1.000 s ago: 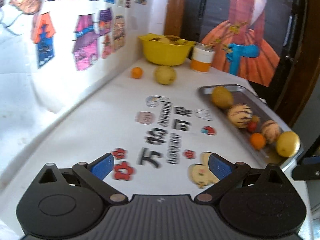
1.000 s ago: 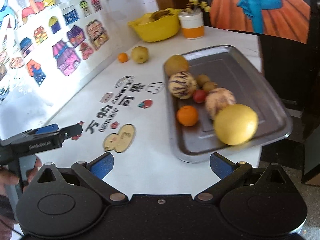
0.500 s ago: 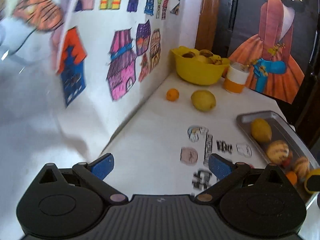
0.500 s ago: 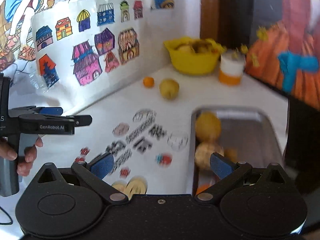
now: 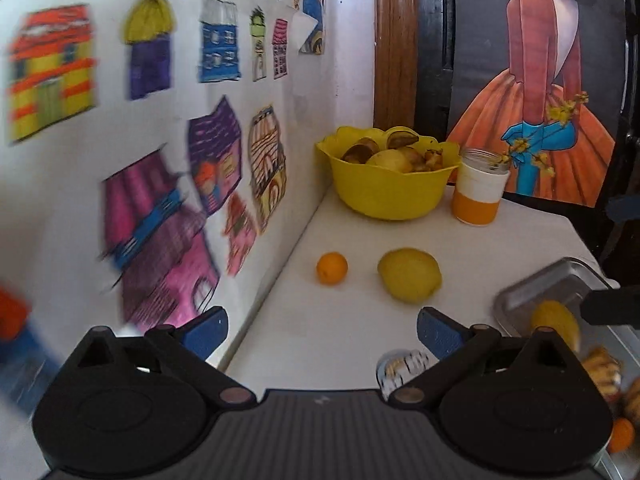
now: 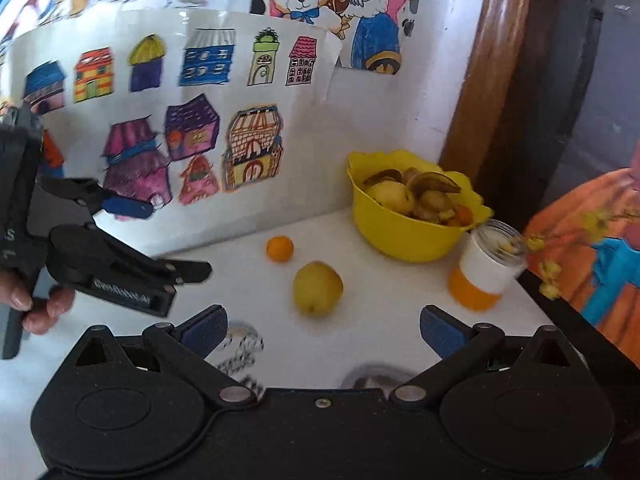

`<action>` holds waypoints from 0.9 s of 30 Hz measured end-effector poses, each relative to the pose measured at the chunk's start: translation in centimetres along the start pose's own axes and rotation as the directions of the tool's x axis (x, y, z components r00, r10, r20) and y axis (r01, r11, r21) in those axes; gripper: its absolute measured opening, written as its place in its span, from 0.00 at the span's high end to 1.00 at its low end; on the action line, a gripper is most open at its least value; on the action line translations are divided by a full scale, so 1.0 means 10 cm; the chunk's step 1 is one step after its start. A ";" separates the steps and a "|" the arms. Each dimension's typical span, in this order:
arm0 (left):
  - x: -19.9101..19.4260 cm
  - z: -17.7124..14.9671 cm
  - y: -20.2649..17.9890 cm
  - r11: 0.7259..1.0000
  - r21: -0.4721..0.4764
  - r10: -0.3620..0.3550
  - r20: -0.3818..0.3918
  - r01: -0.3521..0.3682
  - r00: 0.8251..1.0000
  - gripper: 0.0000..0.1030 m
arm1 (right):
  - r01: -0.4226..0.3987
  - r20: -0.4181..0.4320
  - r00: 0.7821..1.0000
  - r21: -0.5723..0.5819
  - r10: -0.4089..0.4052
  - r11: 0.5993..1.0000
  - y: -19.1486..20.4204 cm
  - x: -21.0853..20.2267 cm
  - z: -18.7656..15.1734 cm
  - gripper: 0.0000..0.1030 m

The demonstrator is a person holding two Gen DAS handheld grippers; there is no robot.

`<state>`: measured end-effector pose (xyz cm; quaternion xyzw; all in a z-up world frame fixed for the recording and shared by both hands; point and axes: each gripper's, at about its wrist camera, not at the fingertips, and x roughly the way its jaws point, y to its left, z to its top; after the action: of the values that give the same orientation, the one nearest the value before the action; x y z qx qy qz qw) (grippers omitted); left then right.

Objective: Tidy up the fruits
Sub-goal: 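Grasp the small orange with the left tool while the right tool grasps the yellow-green pear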

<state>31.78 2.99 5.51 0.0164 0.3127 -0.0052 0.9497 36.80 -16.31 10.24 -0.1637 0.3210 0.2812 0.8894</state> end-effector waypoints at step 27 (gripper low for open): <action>1.59 0.24 -0.15 0.997 0.004 0.083 -0.092 -0.083 0.992 0.34 | -0.069 -0.152 0.987 -0.114 0.052 0.991 0.02 1.58 -0.02 0.27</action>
<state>45.96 1.40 -2.09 0.0297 0.3550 0.0351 0.9337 46.66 -10.02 -0.39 -0.2272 0.3740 0.3138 0.8426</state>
